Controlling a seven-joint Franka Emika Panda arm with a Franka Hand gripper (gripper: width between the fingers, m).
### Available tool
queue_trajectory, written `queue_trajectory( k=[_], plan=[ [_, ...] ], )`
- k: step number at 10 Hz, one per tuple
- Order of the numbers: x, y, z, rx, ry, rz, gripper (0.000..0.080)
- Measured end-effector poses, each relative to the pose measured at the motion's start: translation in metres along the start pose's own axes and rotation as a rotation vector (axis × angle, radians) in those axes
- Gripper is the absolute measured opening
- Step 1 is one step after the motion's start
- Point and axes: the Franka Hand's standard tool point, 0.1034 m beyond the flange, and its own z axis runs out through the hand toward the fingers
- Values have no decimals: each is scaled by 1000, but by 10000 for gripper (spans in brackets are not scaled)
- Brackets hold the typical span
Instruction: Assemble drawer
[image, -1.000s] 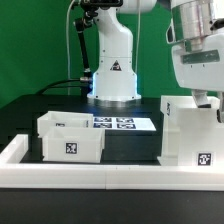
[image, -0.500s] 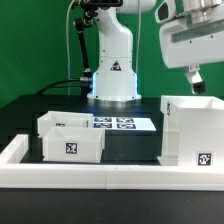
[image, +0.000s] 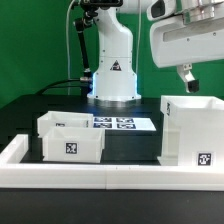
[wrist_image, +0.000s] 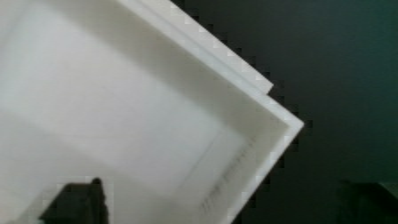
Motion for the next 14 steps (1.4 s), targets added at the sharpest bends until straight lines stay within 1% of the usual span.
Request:
queue_trajectory(
  k=[1,2,3,4,6,7,8,9,11,12,13,14],
  plan=[
    [-2,15,-3,-72,-28,-241,649],
    [2,23,-6,-88,-31,-375,649],
    [6,32,-4,-93,-38,-449,649],
    [11,36,-1,-86,-26,-526,649],
    [12,37,-1,-89,-31,-679,649],
    [12,38,-1,-89,-32,-704,649],
    [17,48,-4,-93,-36,-769,649],
    [21,67,-9,-103,-43,-806,649],
    [34,103,-11,-116,-43,-859,649],
    [41,118,-9,-122,-42,-874,649],
    [50,130,-7,-121,-36,-904,649],
    [61,144,1,-123,-33,-905,649]
  ],
)
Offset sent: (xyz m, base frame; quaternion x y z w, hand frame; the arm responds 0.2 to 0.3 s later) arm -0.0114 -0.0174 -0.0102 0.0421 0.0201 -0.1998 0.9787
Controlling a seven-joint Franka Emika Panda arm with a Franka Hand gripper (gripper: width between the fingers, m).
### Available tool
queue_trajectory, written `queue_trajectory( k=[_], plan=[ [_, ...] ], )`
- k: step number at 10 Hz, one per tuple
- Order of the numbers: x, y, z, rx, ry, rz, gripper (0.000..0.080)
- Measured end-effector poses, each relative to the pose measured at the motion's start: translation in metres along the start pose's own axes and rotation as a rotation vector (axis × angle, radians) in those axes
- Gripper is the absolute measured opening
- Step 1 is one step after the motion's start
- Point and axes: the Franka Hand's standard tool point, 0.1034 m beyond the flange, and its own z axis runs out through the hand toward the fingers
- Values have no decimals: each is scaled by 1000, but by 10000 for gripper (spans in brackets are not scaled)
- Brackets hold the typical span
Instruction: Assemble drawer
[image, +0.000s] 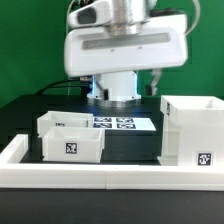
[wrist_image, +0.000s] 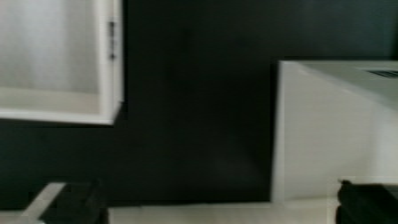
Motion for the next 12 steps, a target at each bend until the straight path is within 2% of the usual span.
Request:
queue_trajectory(
  k=[1,5,6,8,12],
  plan=[
    [-1,6,9,-3,-7,8,649],
    [0,7,11,-4,-8,5,649],
    [-4,12,14,-9,-6,-21,649],
    [-26,30,31,-37,7,-16,649],
    [-43,40,59,-68,12,-17,649]
  ],
)
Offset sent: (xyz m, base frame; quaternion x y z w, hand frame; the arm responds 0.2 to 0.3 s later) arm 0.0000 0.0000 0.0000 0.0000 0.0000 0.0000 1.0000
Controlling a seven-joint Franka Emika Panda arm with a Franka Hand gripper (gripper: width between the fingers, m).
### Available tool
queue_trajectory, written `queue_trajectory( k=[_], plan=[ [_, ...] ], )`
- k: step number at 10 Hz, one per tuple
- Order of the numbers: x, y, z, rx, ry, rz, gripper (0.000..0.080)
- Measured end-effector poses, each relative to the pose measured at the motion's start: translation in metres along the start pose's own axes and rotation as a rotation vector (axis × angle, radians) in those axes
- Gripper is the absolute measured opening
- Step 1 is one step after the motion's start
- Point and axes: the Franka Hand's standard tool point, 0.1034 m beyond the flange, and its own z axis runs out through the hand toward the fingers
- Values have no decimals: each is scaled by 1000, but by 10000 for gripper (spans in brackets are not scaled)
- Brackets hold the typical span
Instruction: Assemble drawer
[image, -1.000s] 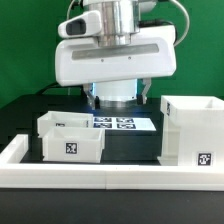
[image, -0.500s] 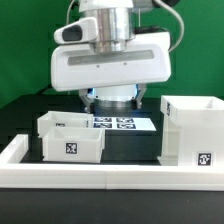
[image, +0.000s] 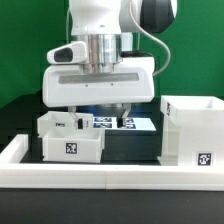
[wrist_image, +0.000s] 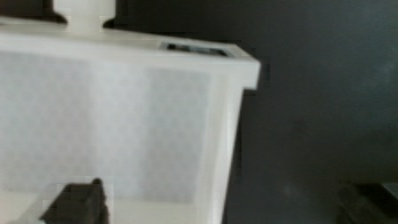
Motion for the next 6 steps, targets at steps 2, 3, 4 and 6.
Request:
queue_trajectory(
  k=[2,3,4,6],
  plan=[
    [-4,2,15,-13,0,-1,649],
    [-6,1,23,-17,-4,-4,649],
    [-8,2,30,-22,-5,-4,649],
    [-11,3,36,-25,-10,-4,649]
  ],
)
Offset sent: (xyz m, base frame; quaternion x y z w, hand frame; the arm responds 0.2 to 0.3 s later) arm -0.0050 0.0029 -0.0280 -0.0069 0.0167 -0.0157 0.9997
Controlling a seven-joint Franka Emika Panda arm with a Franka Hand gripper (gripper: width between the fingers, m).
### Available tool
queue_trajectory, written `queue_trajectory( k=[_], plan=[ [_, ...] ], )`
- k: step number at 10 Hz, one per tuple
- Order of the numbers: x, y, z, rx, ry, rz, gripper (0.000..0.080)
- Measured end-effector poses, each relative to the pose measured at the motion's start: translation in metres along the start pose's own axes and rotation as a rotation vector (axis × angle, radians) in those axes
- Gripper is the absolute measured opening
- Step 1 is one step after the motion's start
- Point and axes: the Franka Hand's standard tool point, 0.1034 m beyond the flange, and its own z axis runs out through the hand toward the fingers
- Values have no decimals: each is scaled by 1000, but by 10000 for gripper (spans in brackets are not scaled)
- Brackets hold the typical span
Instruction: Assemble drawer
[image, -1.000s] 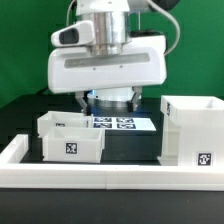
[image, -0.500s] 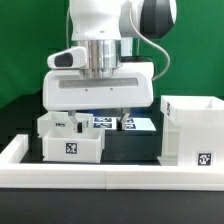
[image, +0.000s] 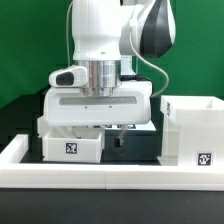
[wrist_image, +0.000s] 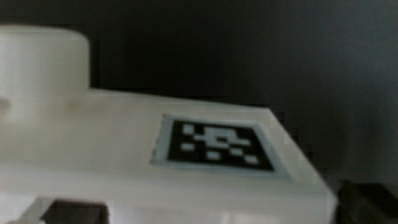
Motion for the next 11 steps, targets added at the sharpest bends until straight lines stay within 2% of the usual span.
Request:
queue_trajectory(
  k=[2,5,6,7,8,11],
  plan=[
    [1,0,0,-2,4,1,649],
    [1,0,0,-2,4,1,248],
    [1,0,0,-2,4,1,248],
    [1,0,0,-2,4,1,76],
    [1,0,0,-2,4,1,40],
    [1,0,0,-2,4,1,40]
  ],
)
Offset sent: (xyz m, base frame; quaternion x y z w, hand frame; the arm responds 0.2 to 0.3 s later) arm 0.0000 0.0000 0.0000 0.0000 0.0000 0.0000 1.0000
